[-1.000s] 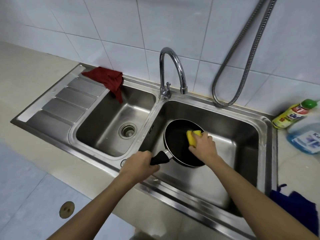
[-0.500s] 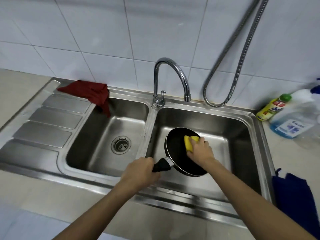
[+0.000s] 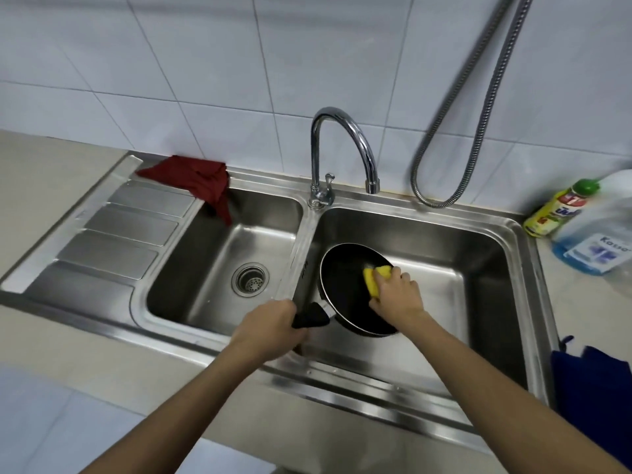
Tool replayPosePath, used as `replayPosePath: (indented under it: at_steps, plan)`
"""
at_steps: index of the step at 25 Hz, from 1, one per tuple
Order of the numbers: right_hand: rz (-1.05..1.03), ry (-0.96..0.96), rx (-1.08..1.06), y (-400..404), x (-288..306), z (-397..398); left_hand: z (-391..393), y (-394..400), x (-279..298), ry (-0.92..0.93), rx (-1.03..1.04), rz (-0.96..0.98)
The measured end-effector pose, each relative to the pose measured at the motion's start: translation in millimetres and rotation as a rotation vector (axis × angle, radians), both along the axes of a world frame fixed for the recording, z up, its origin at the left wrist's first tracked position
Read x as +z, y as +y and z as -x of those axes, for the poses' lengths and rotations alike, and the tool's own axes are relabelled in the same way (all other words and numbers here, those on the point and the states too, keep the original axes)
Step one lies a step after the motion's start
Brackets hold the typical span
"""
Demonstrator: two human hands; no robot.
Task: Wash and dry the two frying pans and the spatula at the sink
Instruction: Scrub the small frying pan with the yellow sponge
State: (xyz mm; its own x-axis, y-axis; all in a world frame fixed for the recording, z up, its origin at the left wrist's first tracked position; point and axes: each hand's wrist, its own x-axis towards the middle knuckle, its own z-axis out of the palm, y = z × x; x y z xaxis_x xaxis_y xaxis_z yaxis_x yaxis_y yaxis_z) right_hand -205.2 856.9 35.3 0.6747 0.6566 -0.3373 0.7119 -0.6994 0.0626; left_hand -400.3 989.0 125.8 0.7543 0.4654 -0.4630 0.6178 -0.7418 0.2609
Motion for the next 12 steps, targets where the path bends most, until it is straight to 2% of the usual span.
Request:
replayPosePath:
  at_steps: [2,3,5,6,7,8,9,10,12]
  plan:
    - [0.049,-0.031,0.128,-15.7,0.9,-6.3,-3.2,-1.8,0.1,-0.015,0.083,0.034]
    - [0.019,0.077,0.149,-20.9,2.6,-10.6,-6.9,-5.8,0.2,-0.017,0.106,0.039]
    - [-0.095,0.503,0.1,-18.5,9.9,-14.8,-12.8,-21.5,0.1,0.02,0.082,0.009]
    - [-0.178,0.657,0.084,-13.6,10.5,-11.6,-15.4,-29.7,-0.5,0.043,0.043,-0.035]
    - [-0.272,0.71,0.077,-9.8,8.2,-5.2,-18.0,-38.1,0.1,0.071,-0.014,-0.091]
    - [-0.368,0.682,0.052,-6.3,4.8,0.0,-20.4,-44.6,1.4,0.087,-0.066,-0.148]
    - [-0.435,0.574,0.021,-5.0,-1.0,3.3,-22.6,-48.2,3.7,0.085,-0.093,-0.188]
    - [-0.436,0.424,-0.006,-7.8,-6.9,4.3,-23.8,-49.3,5.7,0.076,-0.102,-0.208]
    - [-0.303,0.176,-0.038,-23.0,-14.5,-5.8,-25.9,-48.8,9.6,0.05,-0.077,-0.223]
